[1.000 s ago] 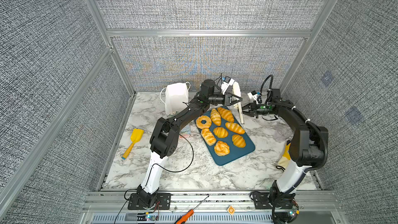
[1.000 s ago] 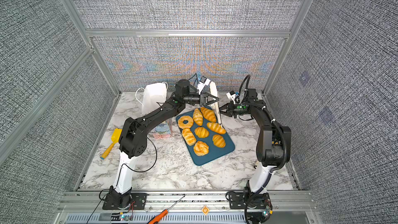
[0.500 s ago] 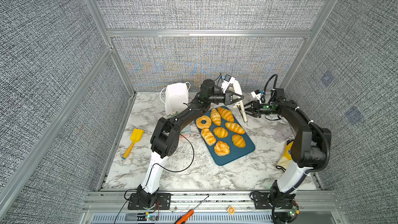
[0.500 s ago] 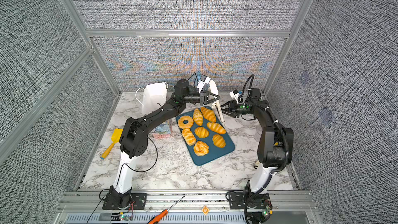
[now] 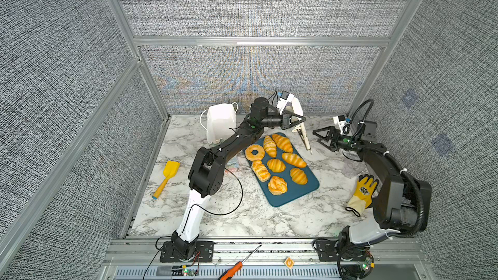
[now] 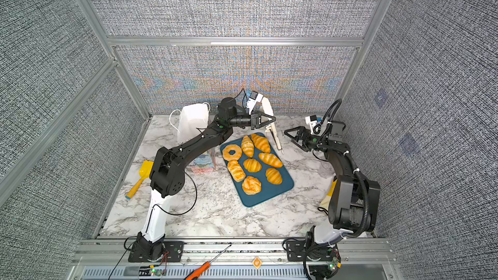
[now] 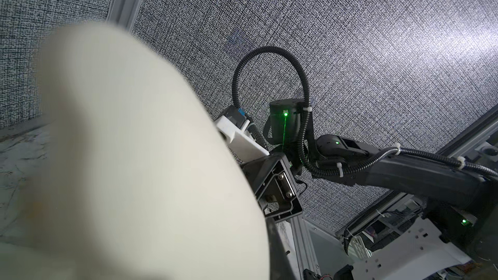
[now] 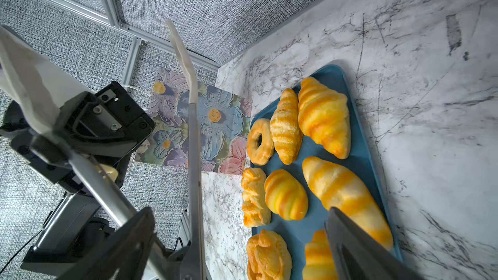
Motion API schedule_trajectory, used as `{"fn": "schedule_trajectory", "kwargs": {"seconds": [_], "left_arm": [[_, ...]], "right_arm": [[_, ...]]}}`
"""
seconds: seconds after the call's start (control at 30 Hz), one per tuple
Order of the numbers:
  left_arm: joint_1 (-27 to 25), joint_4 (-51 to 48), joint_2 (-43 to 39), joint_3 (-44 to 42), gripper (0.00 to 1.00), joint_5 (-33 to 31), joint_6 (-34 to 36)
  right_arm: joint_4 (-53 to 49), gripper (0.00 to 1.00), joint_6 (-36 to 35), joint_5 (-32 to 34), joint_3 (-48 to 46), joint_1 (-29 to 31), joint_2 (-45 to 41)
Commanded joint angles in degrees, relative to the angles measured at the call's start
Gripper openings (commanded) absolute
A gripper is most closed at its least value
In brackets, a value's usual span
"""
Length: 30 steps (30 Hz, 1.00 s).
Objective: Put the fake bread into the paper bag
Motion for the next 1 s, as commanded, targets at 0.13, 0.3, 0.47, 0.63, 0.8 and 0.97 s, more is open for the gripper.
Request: {"fn": "schedule_trajectory", "kwargs": {"seconds": [0.13,0.3,0.47,0.63,0.8,0.97], "left_arm": [[-0.37,1.79,1.23,2.34,0.1,0.32,-0.47],[-0.82,1.27,1.82,3.56,0.1,0.1,-0.59],[-1.53,1.09,2.68,5.2,0.1,0.11,-0.59],[-2.56,1.22,3.85,6.83,0.09,-0.15,-0.64],[-3.39,1.53,4.25,7.46,0.1,-0.77,-0.59],[-4.05,0.82,4.38,7.61,0.1,-1.12,-0.21]], "right_arm": [[33.77,0.99,22.6,-2.85,-8.91,-1.31,-3.58],[41.47,0.99,27.8,-5.08,-13.56,-1.34,-4.3],[44.1,1.0,28.83,-6.91,-15.54,-1.05,-5.36],[49.6,0.99,33.43,-8.08,-16.66,0.12,-5.32],[53.99,0.98,36.33,-8.71,-17.48,1.49,-4.48],[65.08,0.97,44.45,-9.17,-18.39,2.45,-2.7]]}}
